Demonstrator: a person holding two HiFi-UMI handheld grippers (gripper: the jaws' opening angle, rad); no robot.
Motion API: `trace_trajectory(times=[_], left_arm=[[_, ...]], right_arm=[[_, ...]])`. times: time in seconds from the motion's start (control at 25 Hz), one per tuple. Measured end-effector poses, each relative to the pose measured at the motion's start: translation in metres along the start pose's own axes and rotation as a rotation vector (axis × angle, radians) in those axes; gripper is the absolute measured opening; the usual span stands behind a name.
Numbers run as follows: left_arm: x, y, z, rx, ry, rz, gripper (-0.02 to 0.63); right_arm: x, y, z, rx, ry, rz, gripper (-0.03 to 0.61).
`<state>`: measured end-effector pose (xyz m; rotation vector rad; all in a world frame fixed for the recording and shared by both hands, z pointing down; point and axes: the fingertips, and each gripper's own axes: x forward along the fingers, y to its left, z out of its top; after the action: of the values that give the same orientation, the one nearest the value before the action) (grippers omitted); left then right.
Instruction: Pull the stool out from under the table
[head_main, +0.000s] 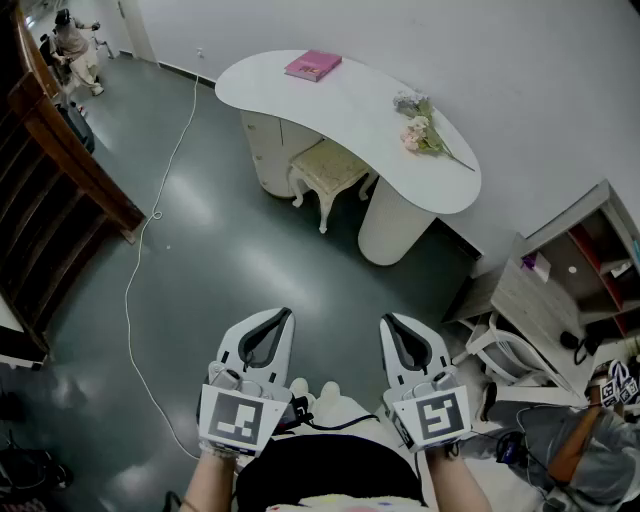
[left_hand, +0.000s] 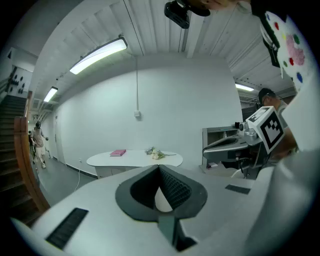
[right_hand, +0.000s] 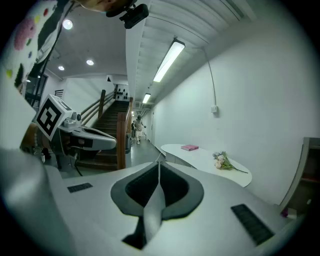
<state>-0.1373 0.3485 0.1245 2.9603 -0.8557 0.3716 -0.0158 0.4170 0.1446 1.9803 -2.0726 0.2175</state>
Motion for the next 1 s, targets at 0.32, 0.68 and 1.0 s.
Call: trace_trajectory(times=[0.32, 0.68, 1.0], left_arm=[[0.003, 0.003, -0.004, 0.004, 0.011, 0.012, 0.017], [0.006, 0.007, -0.017, 0.046, 0.083, 0.027, 0.017], [0.007, 0.009, -0.025, 0.030, 0.142, 0.059, 0.017]], right_arm=[[0.009, 0.006, 0.011, 0.032, -0.073, 0.030, 0.038], [0.013, 0.004, -0.007, 0.037, -0.004, 0.071, 0.038], [0.015, 0.001, -0.011, 0.028, 0.009, 0.096, 0.040]])
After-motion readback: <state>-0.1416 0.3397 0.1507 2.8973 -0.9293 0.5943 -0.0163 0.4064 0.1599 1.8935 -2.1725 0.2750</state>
